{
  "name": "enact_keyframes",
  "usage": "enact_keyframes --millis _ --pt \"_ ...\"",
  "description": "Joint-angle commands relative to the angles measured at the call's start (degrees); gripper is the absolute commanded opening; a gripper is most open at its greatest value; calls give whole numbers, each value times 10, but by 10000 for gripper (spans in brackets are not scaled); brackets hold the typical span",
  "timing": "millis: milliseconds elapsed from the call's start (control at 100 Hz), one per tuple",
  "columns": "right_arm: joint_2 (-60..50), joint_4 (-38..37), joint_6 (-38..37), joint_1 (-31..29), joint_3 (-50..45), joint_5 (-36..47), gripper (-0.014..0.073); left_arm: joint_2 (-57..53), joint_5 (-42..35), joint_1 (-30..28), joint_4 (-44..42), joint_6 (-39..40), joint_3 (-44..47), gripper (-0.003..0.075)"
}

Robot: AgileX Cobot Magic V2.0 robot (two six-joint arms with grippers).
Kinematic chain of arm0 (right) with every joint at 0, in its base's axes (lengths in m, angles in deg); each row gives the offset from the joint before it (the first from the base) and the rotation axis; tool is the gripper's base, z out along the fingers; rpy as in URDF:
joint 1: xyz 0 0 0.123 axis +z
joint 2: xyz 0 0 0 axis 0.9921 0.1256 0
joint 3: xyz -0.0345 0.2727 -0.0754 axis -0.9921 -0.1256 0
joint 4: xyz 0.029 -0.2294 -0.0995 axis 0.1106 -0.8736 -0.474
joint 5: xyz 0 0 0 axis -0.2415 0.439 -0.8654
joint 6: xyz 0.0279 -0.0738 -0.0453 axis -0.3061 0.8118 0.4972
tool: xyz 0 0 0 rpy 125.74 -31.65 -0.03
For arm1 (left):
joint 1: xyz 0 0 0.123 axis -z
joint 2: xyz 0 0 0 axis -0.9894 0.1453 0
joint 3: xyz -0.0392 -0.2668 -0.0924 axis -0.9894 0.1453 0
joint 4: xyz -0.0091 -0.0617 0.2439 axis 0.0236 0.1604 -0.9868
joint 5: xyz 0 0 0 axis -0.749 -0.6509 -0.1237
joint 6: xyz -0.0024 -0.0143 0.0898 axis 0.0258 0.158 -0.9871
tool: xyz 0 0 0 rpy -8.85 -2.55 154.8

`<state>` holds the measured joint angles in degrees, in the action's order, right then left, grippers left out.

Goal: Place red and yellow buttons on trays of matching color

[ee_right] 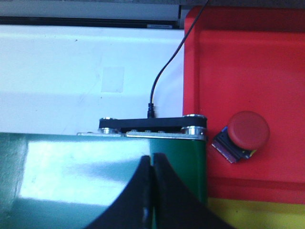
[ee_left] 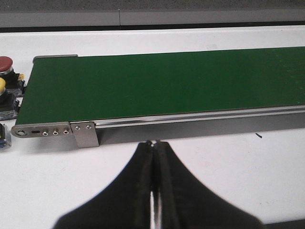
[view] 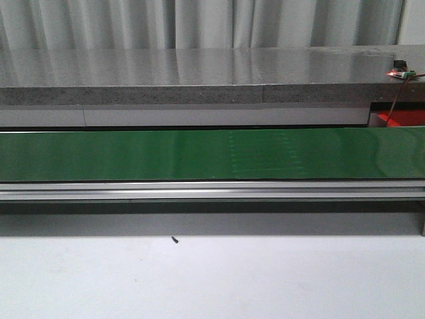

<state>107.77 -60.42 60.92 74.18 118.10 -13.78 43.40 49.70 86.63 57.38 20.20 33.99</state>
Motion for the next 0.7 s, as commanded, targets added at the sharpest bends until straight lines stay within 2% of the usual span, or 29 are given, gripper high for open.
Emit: enact_keyframes --millis 0,210,440,690 --pt "-48 10 7 1 -15 37 -68 6 -38 1 6 0 -14 -20" --pt "-122 10 7 2 -107 92 -68 6 -38 1 6 0 -14 -20" --pt "-208 10 7 2 -188 105 -68 6 -38 1 6 0 -14 -20" --pt "-327 10 7 2 -266 154 -68 6 -54 1 6 0 -14 -20"
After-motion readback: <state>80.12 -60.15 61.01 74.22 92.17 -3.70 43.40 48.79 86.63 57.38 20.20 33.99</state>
